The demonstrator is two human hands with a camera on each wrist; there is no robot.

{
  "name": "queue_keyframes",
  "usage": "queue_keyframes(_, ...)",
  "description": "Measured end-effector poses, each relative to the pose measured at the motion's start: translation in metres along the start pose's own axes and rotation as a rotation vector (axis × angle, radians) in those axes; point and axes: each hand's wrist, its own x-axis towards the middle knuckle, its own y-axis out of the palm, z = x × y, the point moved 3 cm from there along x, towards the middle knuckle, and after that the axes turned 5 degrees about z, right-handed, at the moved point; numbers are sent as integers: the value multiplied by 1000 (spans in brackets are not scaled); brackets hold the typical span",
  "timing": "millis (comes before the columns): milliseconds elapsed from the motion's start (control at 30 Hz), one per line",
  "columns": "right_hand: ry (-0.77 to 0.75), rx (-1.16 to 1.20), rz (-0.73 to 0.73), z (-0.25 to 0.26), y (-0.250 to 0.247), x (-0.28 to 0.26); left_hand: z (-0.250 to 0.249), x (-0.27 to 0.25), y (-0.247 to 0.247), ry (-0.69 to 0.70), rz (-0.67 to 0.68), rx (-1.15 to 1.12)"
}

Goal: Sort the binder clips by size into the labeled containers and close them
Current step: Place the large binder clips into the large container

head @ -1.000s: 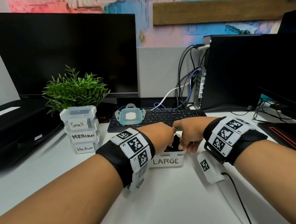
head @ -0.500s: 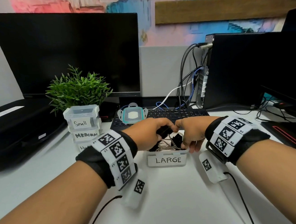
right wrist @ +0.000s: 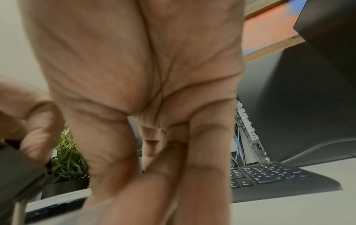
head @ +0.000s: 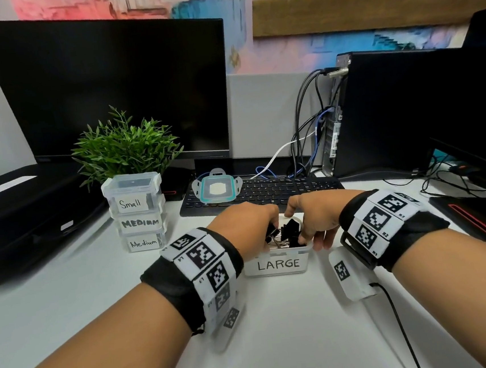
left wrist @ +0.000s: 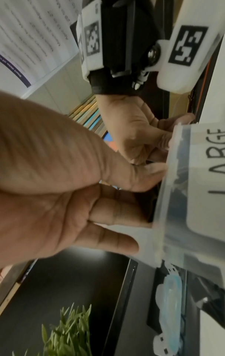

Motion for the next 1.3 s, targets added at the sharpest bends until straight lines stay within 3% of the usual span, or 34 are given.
queue_keyframes(400, 29, -39, -22, -1, 2, -5, 5, 0, -5, -107, -58, -162)
queue_keyframes(700, 41, -56, -35, 3, 4, -10, -1, 1, -6, -95, -35, -108)
queue_keyframes(1000, 28, -337, -49, 18, -4, -24, -3, 2, -2, -88, -61, -143)
queue_keyframes(1133, -34, -451, -132, 24, -8, -29, -4, 3, -1, -83, -61, -133)
queue_keyframes(1300, -285, -246, -220, 31, -3, -28, -2, 2, 1, -65, -61, -156)
